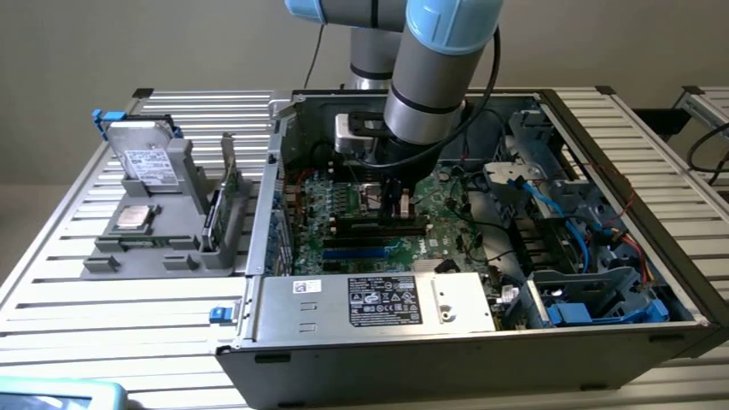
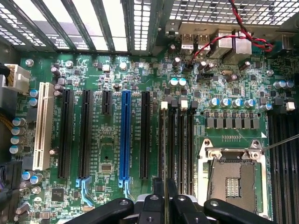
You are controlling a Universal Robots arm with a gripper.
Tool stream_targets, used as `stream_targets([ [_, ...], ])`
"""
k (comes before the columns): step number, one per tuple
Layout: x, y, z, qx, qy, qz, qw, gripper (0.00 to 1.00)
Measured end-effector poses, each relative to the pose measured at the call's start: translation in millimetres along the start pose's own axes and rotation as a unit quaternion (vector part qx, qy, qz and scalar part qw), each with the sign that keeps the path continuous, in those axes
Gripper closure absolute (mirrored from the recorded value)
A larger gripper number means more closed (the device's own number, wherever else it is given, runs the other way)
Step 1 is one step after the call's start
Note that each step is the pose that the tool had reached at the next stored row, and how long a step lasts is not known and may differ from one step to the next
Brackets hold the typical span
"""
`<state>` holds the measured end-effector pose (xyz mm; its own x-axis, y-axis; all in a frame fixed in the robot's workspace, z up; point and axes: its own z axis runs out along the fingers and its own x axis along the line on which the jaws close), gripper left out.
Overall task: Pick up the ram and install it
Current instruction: 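Insert the ram into the slot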
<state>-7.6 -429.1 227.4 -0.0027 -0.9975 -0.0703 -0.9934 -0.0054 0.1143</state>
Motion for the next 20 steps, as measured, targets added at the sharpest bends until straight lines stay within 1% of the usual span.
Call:
stream_targets([
  [8, -0.1, 0.3, -0.1, 0.0002, -0.0005, 0.001, 1.0, 0.86],
  [11, -0.3, 0.7, -3.6, 0.0003, -0.0006, 0.003, 1.0, 0.86],
  [15, -0.4, 0.9, -3.8, 0.0006, -0.001, 0.006, 1.0, 0.86],
  [20, -0.2, 2.2, -2.7, 0.0039, -0.0015, 0.012, 0.9999, 0.86],
])
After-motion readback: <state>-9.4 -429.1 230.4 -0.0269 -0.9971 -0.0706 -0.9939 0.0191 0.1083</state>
